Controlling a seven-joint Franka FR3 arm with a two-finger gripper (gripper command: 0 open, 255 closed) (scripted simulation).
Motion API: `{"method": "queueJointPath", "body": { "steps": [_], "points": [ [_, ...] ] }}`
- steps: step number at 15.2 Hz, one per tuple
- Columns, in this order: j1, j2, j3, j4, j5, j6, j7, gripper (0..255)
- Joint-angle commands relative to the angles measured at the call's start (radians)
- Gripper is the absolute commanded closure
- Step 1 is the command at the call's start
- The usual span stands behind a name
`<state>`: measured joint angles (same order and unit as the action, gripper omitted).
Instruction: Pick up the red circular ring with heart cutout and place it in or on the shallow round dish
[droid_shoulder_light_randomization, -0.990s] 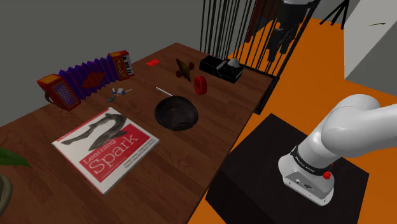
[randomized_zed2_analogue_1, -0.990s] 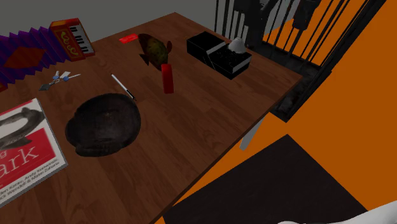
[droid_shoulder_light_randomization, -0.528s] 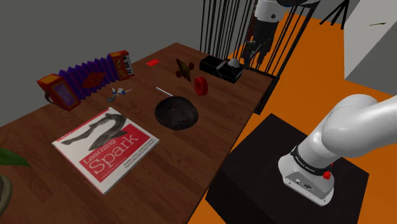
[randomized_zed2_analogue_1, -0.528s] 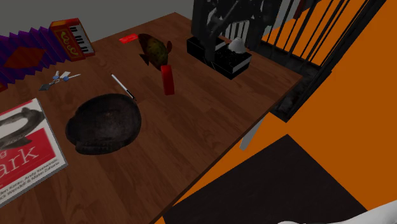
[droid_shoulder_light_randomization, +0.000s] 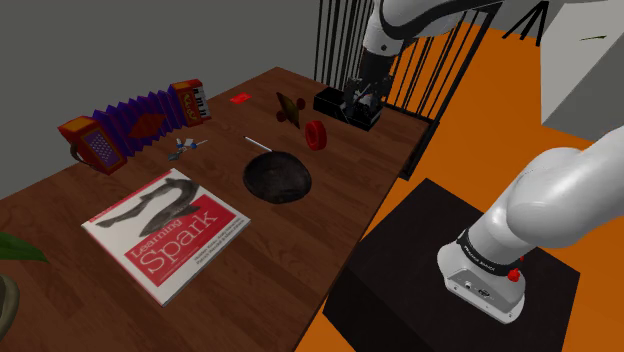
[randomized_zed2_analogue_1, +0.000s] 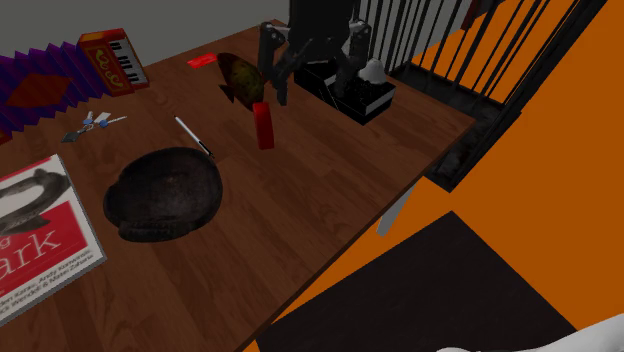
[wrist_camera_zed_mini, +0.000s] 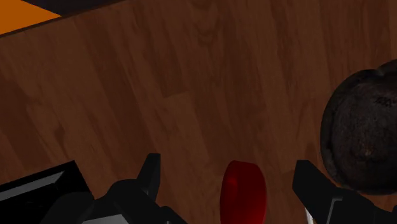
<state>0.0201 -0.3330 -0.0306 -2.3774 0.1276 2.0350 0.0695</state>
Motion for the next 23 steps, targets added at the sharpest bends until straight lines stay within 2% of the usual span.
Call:
{"method": "queueJointPath", "body": {
  "steps": [1,9,17,23],
  "points": [
    [0.008,0.07,0.003,0.021,0.028,0.063,0.011,0],
    [0.028,0.356,0.009,0.173,0.146,0.25,0.017,0],
    [0.037,0.422,0.02,0.146,0.17,0.343,0.001,0],
    [0.037,0.422,0.02,0.146,0.17,0.343,0.001,0]
  ]
}}
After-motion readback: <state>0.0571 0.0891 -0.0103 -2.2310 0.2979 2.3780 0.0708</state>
